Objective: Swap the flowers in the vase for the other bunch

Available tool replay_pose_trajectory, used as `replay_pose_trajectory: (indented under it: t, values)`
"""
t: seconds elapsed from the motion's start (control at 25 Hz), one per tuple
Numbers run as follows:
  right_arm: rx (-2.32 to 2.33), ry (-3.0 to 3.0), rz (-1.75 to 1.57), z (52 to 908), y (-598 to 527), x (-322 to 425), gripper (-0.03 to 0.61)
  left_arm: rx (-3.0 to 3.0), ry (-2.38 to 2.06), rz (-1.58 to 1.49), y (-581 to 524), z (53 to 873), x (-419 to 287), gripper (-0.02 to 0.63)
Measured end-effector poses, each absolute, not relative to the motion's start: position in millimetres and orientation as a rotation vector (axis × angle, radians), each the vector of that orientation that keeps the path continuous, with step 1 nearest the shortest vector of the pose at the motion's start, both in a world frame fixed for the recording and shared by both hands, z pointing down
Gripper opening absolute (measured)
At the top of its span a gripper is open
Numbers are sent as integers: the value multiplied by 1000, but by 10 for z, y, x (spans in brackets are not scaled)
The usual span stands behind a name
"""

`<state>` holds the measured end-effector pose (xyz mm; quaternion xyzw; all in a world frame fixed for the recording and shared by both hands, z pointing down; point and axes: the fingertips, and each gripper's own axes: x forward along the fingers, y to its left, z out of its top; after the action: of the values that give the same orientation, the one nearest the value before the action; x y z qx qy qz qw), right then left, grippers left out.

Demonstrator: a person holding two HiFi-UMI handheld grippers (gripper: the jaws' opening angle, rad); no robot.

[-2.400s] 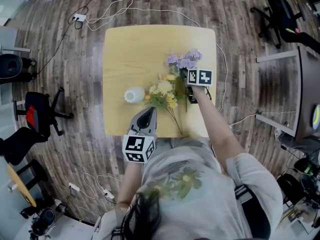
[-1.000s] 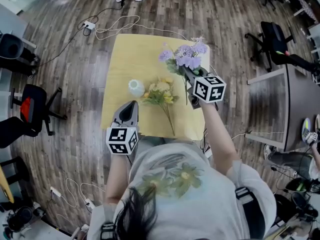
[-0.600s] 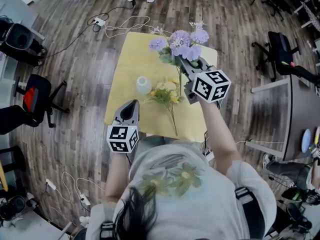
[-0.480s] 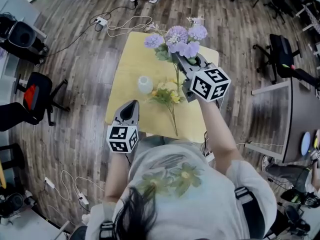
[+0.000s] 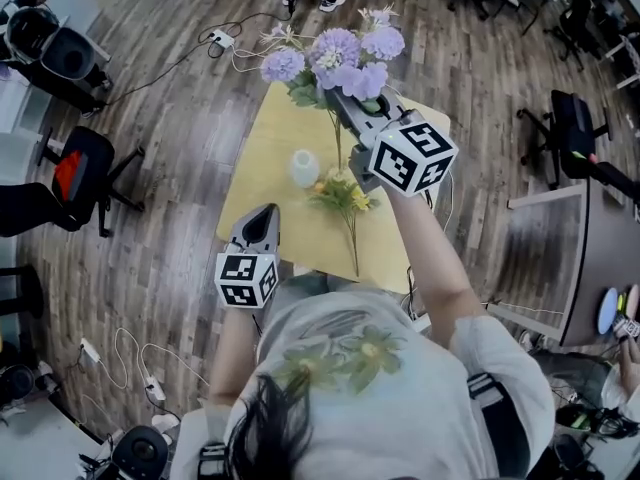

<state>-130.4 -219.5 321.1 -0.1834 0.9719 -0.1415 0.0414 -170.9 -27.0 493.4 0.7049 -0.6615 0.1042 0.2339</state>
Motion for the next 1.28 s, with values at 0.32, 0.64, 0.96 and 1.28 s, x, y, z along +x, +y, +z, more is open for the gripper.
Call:
replay_pose_trajectory:
  t: [0.32, 0.64, 0.96, 1.28]
  values:
    - [-438, 2978, -423, 3102, -2051, -1707, 57, 1887, -1859, 267, -170, 4933, -1861, 18]
    - [-354, 2956, -380, 3100, -1995, -1766, 57, 1844, -1881, 273, -126, 4969, -1686, 18]
    - [-328, 2999, -381, 3425, -1919, -1980, 57, 1770, -1910, 259, 30, 5082, -1898, 18]
    - [-336, 3169, -400, 3993, -1903, -2026, 57, 1761, -1903, 248, -72, 5074, -1906, 18]
